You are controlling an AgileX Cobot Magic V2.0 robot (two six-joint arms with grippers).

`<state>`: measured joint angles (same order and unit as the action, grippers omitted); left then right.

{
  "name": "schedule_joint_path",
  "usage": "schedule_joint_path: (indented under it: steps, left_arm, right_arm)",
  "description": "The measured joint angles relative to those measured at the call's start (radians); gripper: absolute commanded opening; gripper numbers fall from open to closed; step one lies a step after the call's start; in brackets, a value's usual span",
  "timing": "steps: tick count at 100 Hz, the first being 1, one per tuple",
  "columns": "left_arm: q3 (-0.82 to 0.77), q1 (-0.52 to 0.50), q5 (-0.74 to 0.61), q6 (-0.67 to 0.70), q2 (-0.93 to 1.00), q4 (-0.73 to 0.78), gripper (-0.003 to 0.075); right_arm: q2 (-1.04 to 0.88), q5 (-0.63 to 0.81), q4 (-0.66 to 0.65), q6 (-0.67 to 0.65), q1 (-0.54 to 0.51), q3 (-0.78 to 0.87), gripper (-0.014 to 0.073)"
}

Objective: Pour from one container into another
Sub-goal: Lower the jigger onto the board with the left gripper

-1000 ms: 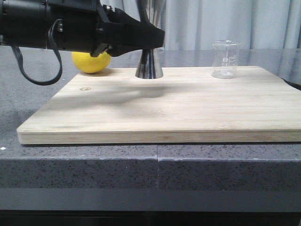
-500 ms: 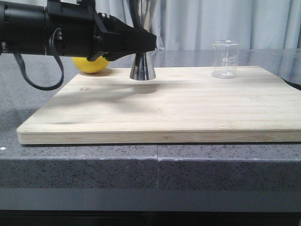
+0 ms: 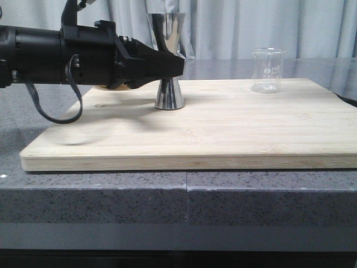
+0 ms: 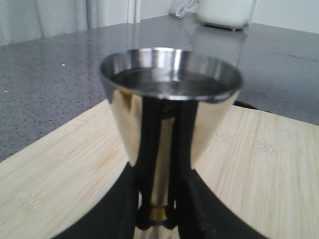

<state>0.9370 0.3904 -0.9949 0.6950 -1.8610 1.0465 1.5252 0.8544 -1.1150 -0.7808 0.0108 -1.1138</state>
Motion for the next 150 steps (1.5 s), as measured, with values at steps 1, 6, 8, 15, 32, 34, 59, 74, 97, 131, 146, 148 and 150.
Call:
schedule_joint_path:
  steps: [1,6,8,15,32,34,59,74,97,131,146,148,150]
  left_arm:
    - [0.0,0.0,-0.002,-0.004,0.0,0.0,0.0038]
    - [0.0,0.0,-0.002,-0.008,0.0,0.0,0.0038]
    - [0.0,-0.001,-0.002,-0.01,0.0,0.0,0.0038]
    - [0.0,-0.001,-0.002,-0.013,0.0,0.0,0.004]
    - [0.0,-0.001,-0.002,-0.015,0.0,0.0,0.0066]
    - [0.0,-0.001,-0.002,-0.017,0.0,0.0,0.0076]
    - [0.0,-0.001,-0.004,-0.017,0.0,-0.002,0.0271]
    - [0.0,-0.001,-0.009,-0.017,0.0,-0.007,0.0352]
    - [0.0,-0.001,-0.015,-0.017,0.0,-0.007,0.0457]
    - [0.0,-0.001,-0.002,-0.017,0.0,0.029,0.0463]
    - [0.0,-0.001,0.015,-0.017,0.017,0.058,0.0463]
    - [0.0,-0.001,0.017,-0.017,0.02,0.06,0.0463]
    - [0.0,-0.001,0.019,-0.017,0.025,0.06,0.0463]
  right_arm:
    - [0.0,0.0,0.0,0.0,0.0,0.0,0.0568]
    - [0.0,0.0,0.0,0.0,0.0,0.0,0.0568]
    - [0.0,0.0,0.0,0.0,0.0,0.0,0.0568]
    - [0.0,0.0,0.0,0.0,0.0,0.0,0.0568]
    - [0.0,0.0,0.0,0.0,0.0,0.0,0.0568]
    - [0.0,0.0,0.0,0.0,0.0,0.0,0.0568]
    - [0.0,0.0,0.0,0.0,0.0,0.0,0.0568]
    - [0.0,0.0,0.0,0.0,0.0,0.0,0.0568]
    - [0.0,0.0,0.0,0.0,0.0,0.0,0.0568]
    - [0.0,-0.004,0.0,-0.001,0.0,0.0,0.0568]
    - [0.0,-0.006,0.0,-0.001,0.0,0.0,0.0568]
    - [0.0,-0.008,0.0,-0.001,0.0,0.0,0.0568]
    - [0.0,-0.008,0.0,-0.001,0.0,0.0,0.0568]
